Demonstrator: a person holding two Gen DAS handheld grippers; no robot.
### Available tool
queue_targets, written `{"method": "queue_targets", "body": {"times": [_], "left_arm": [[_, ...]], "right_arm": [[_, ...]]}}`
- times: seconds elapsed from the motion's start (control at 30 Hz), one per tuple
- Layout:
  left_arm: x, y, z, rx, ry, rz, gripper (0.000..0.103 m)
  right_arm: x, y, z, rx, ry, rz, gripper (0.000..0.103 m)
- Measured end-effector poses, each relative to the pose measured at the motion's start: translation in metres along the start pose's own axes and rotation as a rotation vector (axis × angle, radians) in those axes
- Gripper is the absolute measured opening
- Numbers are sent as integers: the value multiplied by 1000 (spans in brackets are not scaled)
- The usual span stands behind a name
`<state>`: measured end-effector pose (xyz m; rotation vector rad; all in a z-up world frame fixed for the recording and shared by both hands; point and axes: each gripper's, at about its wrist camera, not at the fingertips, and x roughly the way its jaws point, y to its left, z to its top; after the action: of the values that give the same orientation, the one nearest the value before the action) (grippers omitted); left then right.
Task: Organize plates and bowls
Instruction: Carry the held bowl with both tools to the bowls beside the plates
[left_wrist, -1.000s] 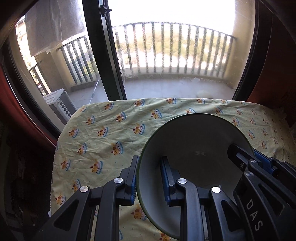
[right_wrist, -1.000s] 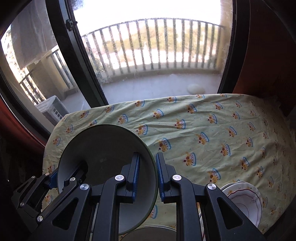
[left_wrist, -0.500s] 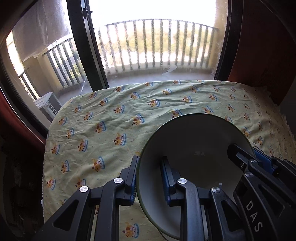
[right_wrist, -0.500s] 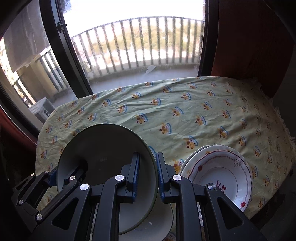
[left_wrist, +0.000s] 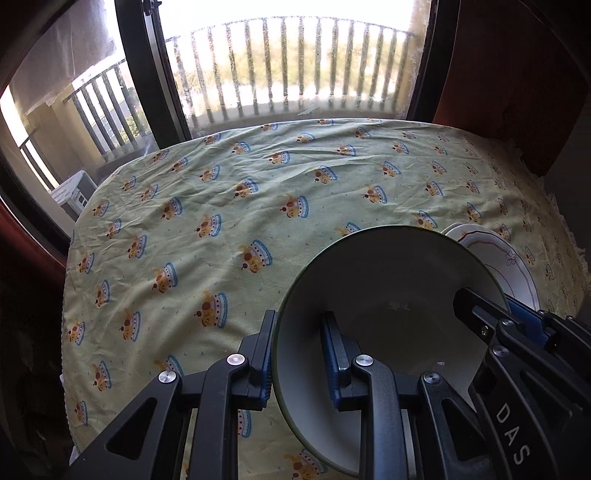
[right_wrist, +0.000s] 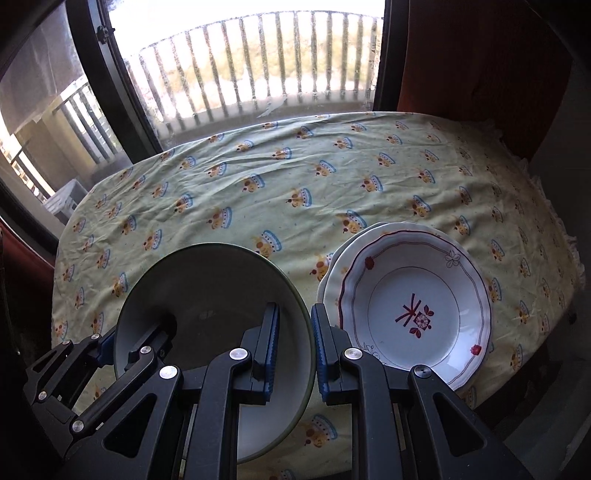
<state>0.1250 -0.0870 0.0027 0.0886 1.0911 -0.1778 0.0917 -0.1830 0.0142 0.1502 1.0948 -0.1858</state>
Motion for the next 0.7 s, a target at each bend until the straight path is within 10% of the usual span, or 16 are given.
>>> {"method": "queue_targets", "body": {"times": [0.7], "left_arm": [[-2,15,-4,-33,28,17,21]], "right_arm": [[2,11,-4,-8,19,29,21]]}}
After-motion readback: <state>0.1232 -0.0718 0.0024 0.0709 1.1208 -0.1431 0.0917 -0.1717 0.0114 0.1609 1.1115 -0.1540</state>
